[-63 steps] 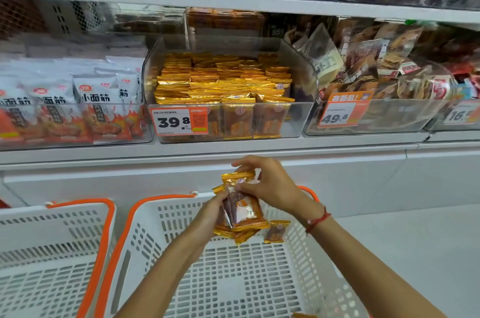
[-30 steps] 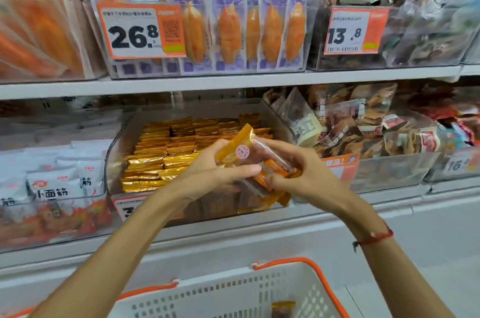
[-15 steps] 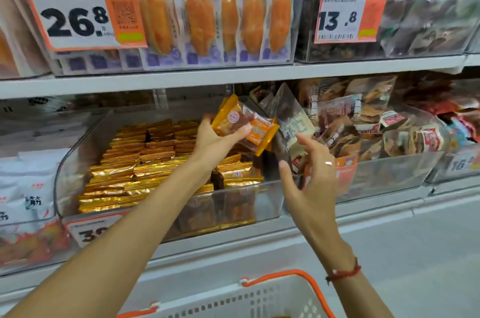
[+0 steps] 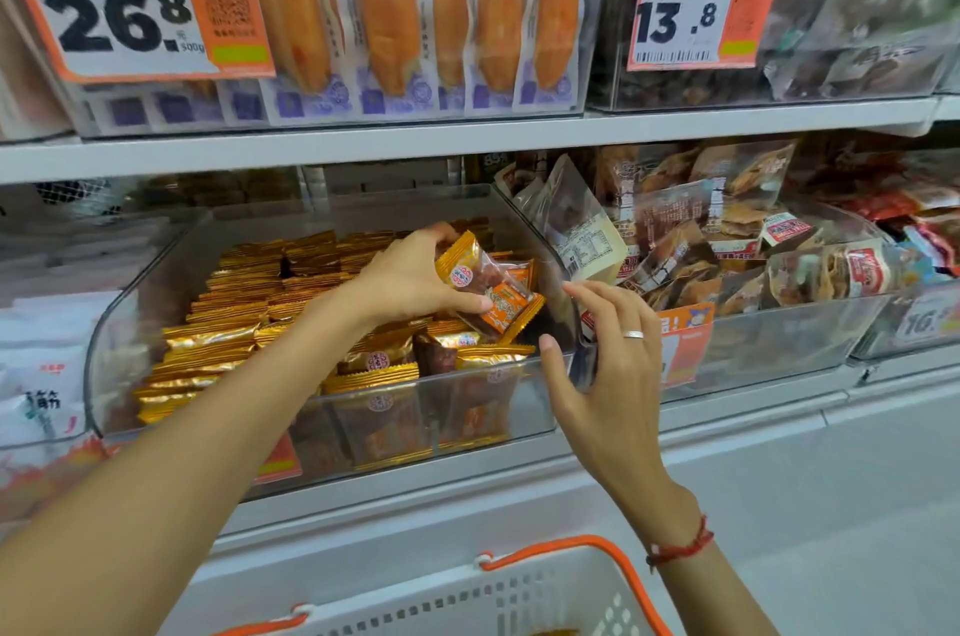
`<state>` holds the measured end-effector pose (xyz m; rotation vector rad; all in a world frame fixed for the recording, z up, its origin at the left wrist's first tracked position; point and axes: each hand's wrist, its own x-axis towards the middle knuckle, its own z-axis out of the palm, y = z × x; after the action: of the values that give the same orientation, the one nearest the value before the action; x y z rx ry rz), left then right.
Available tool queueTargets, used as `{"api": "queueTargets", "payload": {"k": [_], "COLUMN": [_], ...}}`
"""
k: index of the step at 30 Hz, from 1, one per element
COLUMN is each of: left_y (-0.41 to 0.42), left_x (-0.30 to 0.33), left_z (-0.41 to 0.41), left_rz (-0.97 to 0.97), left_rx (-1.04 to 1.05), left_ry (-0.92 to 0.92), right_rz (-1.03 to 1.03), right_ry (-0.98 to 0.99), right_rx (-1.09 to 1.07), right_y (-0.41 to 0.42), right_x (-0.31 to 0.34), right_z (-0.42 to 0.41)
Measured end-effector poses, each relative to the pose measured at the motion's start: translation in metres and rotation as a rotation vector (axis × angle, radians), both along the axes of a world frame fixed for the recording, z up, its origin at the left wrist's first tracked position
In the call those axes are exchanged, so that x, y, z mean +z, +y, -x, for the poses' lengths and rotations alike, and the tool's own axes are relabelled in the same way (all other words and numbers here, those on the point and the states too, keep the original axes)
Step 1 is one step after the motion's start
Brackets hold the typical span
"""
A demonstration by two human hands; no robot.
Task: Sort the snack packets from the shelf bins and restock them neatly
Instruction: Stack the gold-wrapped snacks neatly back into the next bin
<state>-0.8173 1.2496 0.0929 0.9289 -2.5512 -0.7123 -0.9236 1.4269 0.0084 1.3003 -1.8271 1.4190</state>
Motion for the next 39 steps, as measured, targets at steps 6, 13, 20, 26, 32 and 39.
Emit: {"api": "queueTargets", "payload": {"k": [6,13,20,26,32,39], "left_y": [0.001,0.012,0.019,0.018,0.003,-0.002], "left_x": [0.031,0.042,0.027,-0.001,0.008,0.002], "left_z": [0.007,0.02,0.029,0.003,-0.03,-0.023], "left_rz": [-0.022,0.096,0.376,0.131,0.021,-0.025], "left_rx": [-0.192,-0.242,-0.165,-0.178,-0.044,-0.061], "left_ry": [-0.225,-0.372,-0.404,-0.136,-0.161,-0.106], "right_rz": [-0.087,-0.199,-0.148,-0.147,-0.361,-0.89], "right_ry": [0.145,0.24,0.16,0.206,0.446,0.348], "right_rx": [-0.041,0.002,0.129,0.015,-0.039,0.415], "right_y": [0.01,0.007,0.011,0.013,-0.004,-0.037], "right_x": [0.003,-0.006,0.011,0.049,0.078,0.1], "right_z": [-0.005,-0.021,-0.013,0.013,0.021,-0.002]}}
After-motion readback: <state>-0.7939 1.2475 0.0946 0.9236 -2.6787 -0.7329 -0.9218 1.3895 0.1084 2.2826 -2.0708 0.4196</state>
